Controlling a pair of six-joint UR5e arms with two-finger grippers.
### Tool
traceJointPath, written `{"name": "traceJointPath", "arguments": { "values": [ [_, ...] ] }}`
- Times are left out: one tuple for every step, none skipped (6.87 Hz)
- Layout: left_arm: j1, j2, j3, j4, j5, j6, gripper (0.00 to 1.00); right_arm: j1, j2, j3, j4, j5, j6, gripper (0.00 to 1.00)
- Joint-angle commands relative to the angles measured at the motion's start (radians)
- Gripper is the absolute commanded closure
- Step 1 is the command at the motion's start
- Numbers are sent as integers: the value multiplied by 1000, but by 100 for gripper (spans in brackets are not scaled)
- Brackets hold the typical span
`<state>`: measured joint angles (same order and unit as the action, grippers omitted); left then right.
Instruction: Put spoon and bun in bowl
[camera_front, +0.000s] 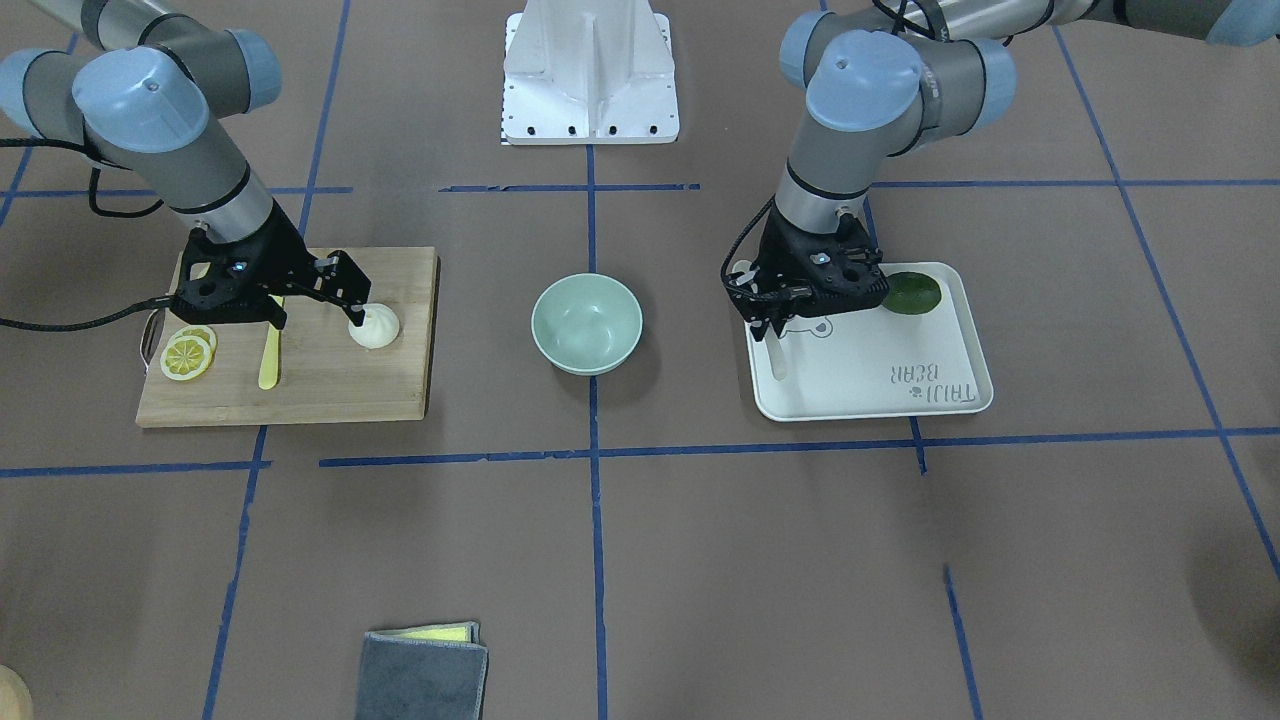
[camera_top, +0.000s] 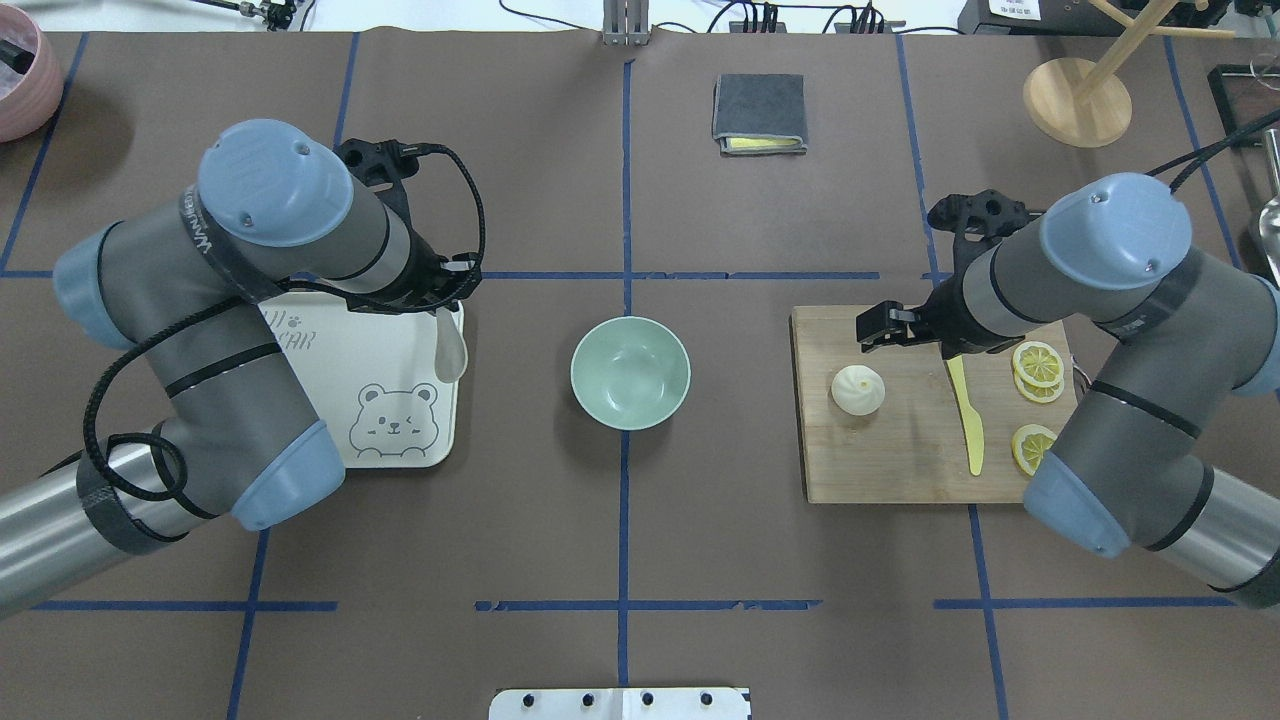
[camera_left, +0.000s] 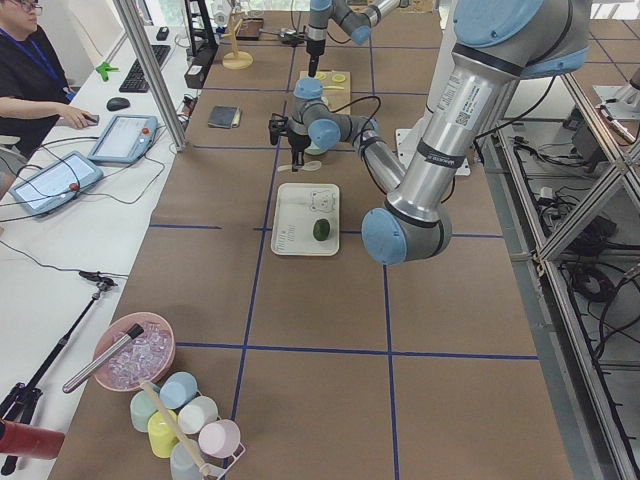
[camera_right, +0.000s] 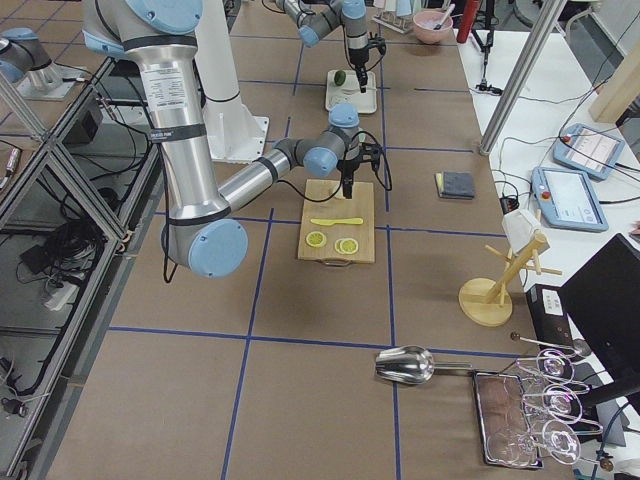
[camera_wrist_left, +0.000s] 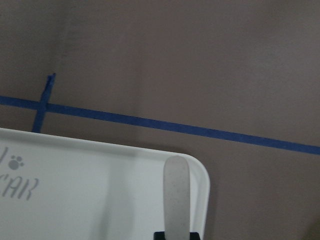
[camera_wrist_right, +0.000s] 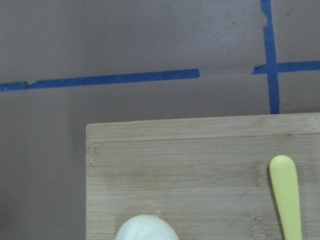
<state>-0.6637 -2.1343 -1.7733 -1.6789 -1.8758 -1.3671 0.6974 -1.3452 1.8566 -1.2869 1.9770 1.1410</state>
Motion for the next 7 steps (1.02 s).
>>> {"name": "traceJointPath", "arguments": {
  "values": [
    [10,-65,17,1,-2,-58,100,-79,1,-19,-6,-49,0,0],
    [12,-78,32,-2,-2,-69,100,-84,21,-42,-6,-50,0,0],
    [12,-82,38,-2,0,-69,100,-85,55,-81,-18,-52,0,2],
    [12,-90,38,-2,0,-70,100,-82,58,-86,-28,-58,0,11],
    [12,-93,38,-2,-2,-70,100,-82,58,-86,-37,-55,0,24],
    [12,-93,38,-2,-2,-70,100,-82,61,-74,-64,-50,0,46],
    [12,-93,40,-2,-2,-72,100,-82,64,-73,-66,-49,-1,71]
  ]
}}
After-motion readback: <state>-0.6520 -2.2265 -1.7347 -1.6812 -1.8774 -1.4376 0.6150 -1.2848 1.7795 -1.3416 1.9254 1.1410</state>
